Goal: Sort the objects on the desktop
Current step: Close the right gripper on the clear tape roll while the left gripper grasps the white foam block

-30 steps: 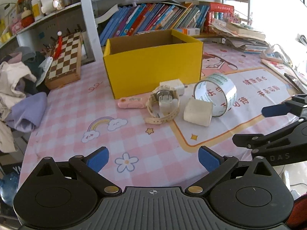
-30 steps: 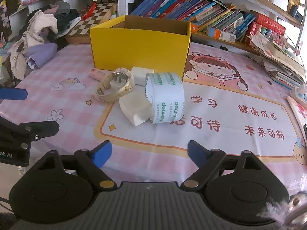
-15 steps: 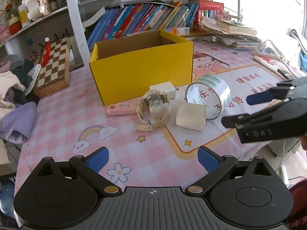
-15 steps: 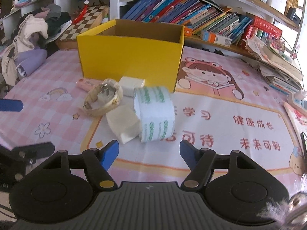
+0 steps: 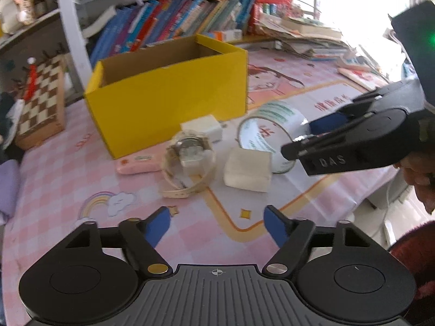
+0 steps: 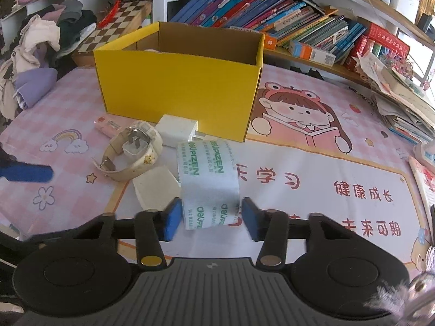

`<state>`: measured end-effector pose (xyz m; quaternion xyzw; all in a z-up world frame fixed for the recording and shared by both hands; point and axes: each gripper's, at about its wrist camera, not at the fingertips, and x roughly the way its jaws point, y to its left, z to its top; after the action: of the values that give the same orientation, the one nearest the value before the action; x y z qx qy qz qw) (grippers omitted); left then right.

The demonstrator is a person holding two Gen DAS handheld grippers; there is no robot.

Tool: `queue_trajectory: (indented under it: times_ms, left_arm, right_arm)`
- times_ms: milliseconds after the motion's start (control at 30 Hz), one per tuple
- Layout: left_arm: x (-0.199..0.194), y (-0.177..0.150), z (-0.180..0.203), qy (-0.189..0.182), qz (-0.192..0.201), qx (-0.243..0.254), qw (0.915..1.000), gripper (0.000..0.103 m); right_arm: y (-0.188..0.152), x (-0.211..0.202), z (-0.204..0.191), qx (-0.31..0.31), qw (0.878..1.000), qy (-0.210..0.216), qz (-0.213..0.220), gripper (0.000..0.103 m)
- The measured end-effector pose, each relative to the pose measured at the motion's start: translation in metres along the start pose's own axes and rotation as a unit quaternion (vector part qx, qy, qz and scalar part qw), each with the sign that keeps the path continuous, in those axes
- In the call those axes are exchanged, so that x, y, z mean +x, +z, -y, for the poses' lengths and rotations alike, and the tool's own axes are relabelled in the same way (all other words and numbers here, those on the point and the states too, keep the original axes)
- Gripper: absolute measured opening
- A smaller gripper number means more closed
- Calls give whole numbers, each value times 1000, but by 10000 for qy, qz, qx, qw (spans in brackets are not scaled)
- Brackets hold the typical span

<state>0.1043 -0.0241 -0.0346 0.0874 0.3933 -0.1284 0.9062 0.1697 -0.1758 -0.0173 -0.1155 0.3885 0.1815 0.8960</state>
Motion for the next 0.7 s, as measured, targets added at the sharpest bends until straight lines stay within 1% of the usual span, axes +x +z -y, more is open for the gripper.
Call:
queue_trajectory:
  times_ms: [100, 233, 533, 700]
  left_arm:
    - [9, 3, 3, -155, -66, 34, 9999, 65]
    - [22, 5, 8, -304, -140, 185, 9993, 65]
    - [49, 17, 22, -488, -129, 559, 9972, 66]
    - [61, 24, 23, -540, -146, 576, 9968, 66]
  right_arm:
    - [1, 1, 2, -58, 10000, 37, 31, 41]
    - [2, 2, 3, -154, 9998, 72, 44, 41]
    - [5, 6, 7, -315, 9994, 138, 39, 41]
    - [5, 9, 10, -401, 9991, 135, 0, 41]
